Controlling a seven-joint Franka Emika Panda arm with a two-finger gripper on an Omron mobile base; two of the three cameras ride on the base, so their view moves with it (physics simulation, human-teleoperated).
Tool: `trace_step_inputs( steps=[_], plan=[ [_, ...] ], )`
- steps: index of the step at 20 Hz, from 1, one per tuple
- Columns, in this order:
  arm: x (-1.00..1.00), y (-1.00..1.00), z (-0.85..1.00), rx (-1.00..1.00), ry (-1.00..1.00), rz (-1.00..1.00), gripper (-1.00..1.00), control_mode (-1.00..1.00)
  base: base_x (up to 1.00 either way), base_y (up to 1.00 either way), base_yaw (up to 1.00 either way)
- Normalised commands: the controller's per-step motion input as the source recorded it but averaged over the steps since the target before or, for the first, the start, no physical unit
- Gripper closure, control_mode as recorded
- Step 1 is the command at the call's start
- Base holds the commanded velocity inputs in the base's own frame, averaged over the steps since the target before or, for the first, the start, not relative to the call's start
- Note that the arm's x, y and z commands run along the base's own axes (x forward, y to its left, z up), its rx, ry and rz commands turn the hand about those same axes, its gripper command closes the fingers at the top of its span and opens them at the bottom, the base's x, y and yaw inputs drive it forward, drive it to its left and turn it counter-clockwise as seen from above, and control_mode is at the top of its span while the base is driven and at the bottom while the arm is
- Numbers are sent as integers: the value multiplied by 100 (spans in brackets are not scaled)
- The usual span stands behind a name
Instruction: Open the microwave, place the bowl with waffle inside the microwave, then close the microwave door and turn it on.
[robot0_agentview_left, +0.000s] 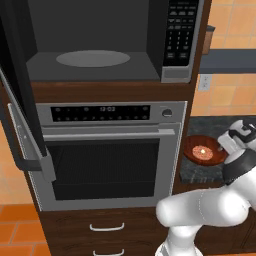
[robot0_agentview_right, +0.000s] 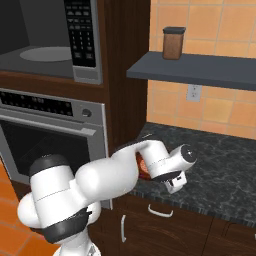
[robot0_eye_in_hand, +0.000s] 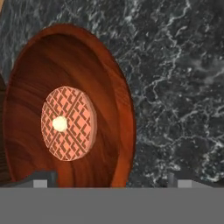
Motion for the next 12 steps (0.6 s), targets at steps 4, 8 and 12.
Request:
trace_step_inputs(
  steps=[4, 8, 12],
  plan=[
    [25, 0, -27, 0, 2, 0, -100, -100, 0, 0, 0],
    [21, 0, -20, -5, 2, 0, -100, -100, 0, 0, 0],
    [16, 4, -22, -7, 4, 0, -100, -100, 0, 0, 0]
  ],
)
